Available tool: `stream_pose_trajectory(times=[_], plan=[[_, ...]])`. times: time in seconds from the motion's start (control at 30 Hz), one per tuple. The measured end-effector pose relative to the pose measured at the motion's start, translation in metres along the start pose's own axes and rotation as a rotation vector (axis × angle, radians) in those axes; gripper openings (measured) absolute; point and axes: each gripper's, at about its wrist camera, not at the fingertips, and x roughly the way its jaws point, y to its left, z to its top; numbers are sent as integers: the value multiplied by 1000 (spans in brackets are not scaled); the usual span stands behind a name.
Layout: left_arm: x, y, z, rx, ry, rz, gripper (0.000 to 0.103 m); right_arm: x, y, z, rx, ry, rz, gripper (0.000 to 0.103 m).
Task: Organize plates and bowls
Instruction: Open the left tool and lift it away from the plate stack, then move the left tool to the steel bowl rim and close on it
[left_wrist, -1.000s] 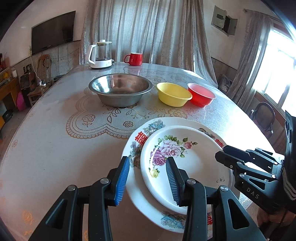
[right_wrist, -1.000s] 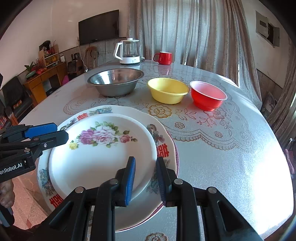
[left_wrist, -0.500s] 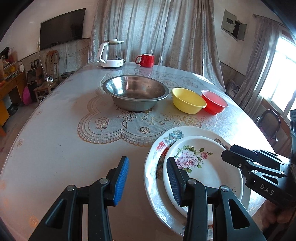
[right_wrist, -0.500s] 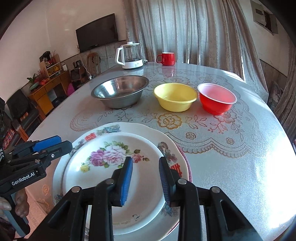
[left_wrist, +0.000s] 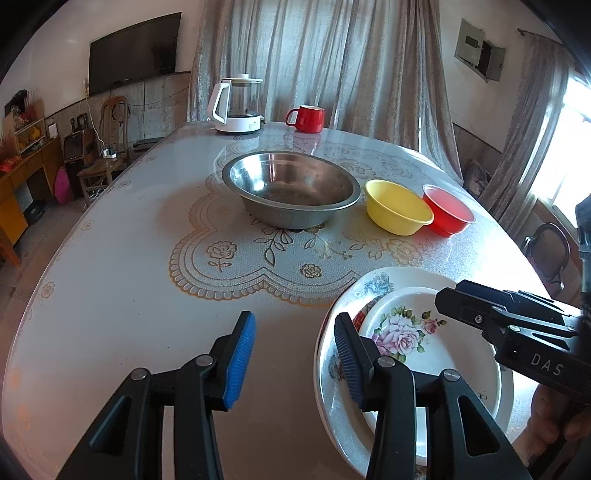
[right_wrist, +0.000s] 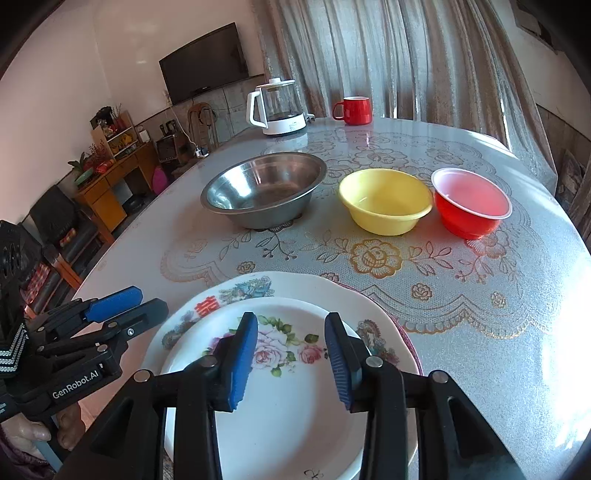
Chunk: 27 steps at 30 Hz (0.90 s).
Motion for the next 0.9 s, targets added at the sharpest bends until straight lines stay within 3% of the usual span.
stream_pose_trajectory(times=[0.53,0.9], plan=[[24,26,13,-71,44,-14,49,31,0,35,56,25,48,38],[39,65,54,-153,4,-3,49,67,-5,65,160,68,94,38]])
